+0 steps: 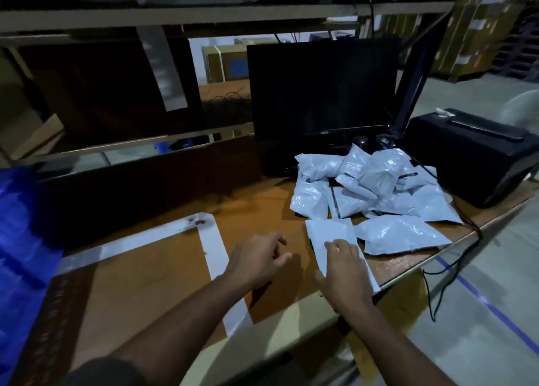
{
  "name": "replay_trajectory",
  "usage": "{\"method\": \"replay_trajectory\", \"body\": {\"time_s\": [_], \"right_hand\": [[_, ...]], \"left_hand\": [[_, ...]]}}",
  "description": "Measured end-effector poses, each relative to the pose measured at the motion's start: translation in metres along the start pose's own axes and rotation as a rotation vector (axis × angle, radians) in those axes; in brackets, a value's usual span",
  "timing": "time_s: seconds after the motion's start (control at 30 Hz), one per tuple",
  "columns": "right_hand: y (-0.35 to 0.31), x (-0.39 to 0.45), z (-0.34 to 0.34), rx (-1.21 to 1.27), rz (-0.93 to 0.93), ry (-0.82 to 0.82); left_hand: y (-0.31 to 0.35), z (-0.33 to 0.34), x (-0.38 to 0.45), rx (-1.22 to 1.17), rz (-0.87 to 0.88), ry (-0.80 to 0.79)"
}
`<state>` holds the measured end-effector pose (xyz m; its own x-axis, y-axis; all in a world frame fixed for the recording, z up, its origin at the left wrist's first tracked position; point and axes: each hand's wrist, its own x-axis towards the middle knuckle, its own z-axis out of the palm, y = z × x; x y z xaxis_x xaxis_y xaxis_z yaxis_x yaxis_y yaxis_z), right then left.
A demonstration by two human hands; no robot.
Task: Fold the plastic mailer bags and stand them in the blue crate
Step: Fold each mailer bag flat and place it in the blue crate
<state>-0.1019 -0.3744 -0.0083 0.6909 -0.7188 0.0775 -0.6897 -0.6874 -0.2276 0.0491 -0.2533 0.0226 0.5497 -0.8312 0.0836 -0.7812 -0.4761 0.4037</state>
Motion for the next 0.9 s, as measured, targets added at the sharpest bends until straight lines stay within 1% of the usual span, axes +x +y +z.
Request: {"method": "replay_trajectory", "body": {"time_s": [0.1, 0.17, 0.23, 0.3, 0.37, 0.47, 0.57, 0.63, 0.7, 0.73, 0.77, 0.83, 0.9], "right_hand": [[-0.002, -0.008, 0.006, 0.090, -0.019, -0.030], [-0.006, -0.012, 0.008, 0.200, -0.095, -0.076], [-0.012, -0.016, 0.008, 0.308, -0.225, -0.126], [-0.019, -0.019, 0.009, 0.407, -0.374, -0.185], [-0.026, -0.022, 0.012, 0.463, -0.500, -0.236], [-0.043, -0.025, 0.015, 0.489, -0.633, -0.261], [-0.066, -0.026, 0.014, 0.510, -0.694, -0.270], [-0.081, -0.025, 0.013, 0.531, -0.714, -0.271], [-0.097, -0.022, 0.014, 0.524, -0.750, -0.243], [-0.104, -0.021, 0.015, 0.519, -0.774, -0.225], [-0.112, -0.020, 0.016, 0.507, -0.794, -0.217], [-0.121, -0.022, 0.020, 0.430, -0.842, -0.233], [-0.122, -0.026, 0.025, 0.354, -0.869, -0.307]], "left_hand": [[-0.009, 0.000, -0.010, -0.055, -0.024, 0.055], [-0.017, -0.002, -0.017, -0.056, 0.012, 0.082], [-0.028, -0.004, -0.024, -0.044, 0.083, 0.079], [-0.041, -0.008, -0.036, -0.032, 0.140, 0.040], [-0.054, -0.011, -0.053, 0.013, 0.160, 0.017], [-0.076, -0.018, -0.084, 0.076, 0.095, 0.044], [-0.095, -0.019, -0.116, 0.062, -0.035, 0.110], [-0.105, -0.021, -0.134, 0.030, -0.131, 0.228], [-0.111, -0.026, -0.146, 0.060, -0.163, 0.354], [-0.112, -0.029, -0.151, 0.074, -0.166, 0.391], [-0.112, -0.032, -0.156, 0.080, -0.169, 0.406], [-0.115, -0.029, -0.169, 0.088, -0.173, 0.373], [-0.121, -0.023, -0.188, 0.054, -0.176, 0.319]]}}
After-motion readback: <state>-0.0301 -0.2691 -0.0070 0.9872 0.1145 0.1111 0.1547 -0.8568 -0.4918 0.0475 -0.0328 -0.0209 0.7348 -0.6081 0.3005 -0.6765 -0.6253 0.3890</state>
